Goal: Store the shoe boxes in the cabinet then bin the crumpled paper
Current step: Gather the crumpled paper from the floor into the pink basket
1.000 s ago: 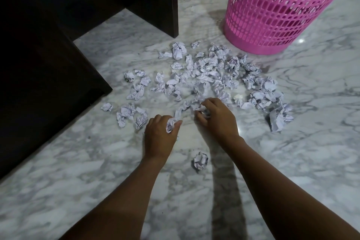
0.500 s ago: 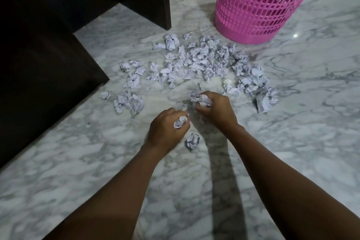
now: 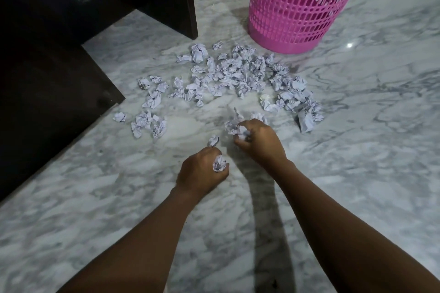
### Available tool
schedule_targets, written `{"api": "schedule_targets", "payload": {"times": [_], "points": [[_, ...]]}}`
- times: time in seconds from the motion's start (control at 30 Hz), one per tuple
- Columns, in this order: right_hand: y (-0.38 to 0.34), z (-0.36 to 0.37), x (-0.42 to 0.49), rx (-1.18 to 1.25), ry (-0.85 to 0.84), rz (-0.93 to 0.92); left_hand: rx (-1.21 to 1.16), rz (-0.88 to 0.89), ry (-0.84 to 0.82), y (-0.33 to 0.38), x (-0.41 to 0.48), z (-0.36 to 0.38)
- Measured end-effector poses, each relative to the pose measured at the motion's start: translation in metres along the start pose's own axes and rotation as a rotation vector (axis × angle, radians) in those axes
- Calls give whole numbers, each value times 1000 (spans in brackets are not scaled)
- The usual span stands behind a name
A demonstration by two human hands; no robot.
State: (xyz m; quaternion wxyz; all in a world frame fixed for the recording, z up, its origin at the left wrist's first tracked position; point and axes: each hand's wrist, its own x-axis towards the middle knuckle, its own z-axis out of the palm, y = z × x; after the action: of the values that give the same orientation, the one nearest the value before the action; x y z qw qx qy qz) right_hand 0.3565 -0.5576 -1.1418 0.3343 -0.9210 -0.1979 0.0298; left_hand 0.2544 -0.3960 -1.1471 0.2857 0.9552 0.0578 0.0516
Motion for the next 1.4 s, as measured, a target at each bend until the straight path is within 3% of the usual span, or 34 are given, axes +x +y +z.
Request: {"api": "schedule_targets", "payload": {"times": [0.2, 0.33, 0.6, 0.8, 1.0, 1.2, 1.4], "points": [[13, 19, -23, -86, 22, -174, -101, -171, 21, -5, 6, -9], [15, 19, -17, -91, 20, -197, -127, -221, 27, -7, 11, -11], [7, 16, -8, 4, -9, -37, -193, -284, 57, -9, 22, -12], [-15, -12, 6, 449, 64, 220, -288, -329, 108, 7, 49, -28], [-52, -65, 47, 606, 189, 266, -340, -227, 2, 37, 104, -74], [-122, -168, 114, 479, 285, 155, -321, -33, 3, 87, 185, -169], [-199, -291, 184, 257, 308, 8, -407, 109, 130, 163, 263, -277]]}}
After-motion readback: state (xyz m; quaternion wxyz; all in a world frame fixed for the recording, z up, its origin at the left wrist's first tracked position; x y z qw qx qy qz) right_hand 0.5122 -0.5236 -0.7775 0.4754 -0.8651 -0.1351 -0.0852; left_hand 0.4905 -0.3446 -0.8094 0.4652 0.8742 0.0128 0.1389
